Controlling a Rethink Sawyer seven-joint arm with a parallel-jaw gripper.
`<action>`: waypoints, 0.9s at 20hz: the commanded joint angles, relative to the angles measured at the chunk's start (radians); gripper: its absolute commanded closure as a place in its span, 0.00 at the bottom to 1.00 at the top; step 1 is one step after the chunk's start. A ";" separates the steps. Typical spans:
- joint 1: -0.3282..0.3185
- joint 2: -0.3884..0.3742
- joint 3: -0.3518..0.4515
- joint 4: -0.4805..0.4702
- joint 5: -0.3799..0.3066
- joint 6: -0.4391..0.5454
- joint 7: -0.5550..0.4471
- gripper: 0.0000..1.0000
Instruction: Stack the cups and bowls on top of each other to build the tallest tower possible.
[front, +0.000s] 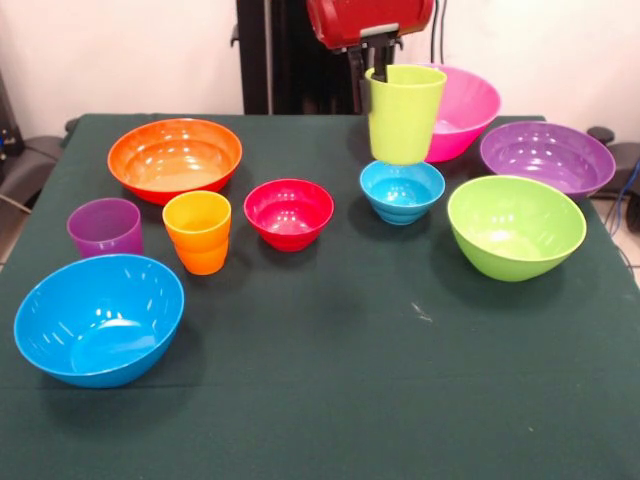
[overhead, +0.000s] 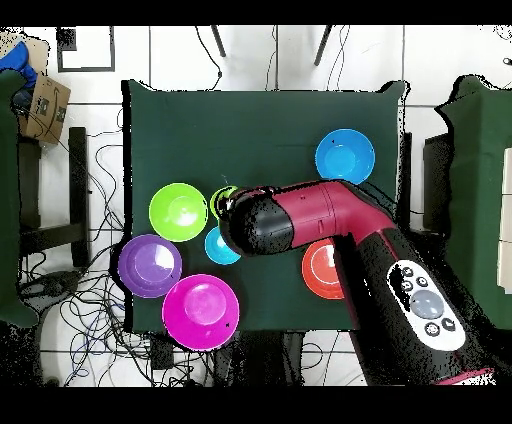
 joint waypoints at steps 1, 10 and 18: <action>-0.066 0.019 0.112 0.009 -0.013 0.143 -0.297 1.00; -0.082 0.002 0.155 -0.013 -0.017 0.216 -0.259 1.00; -0.061 0.054 0.169 -0.085 -0.046 0.253 -0.260 1.00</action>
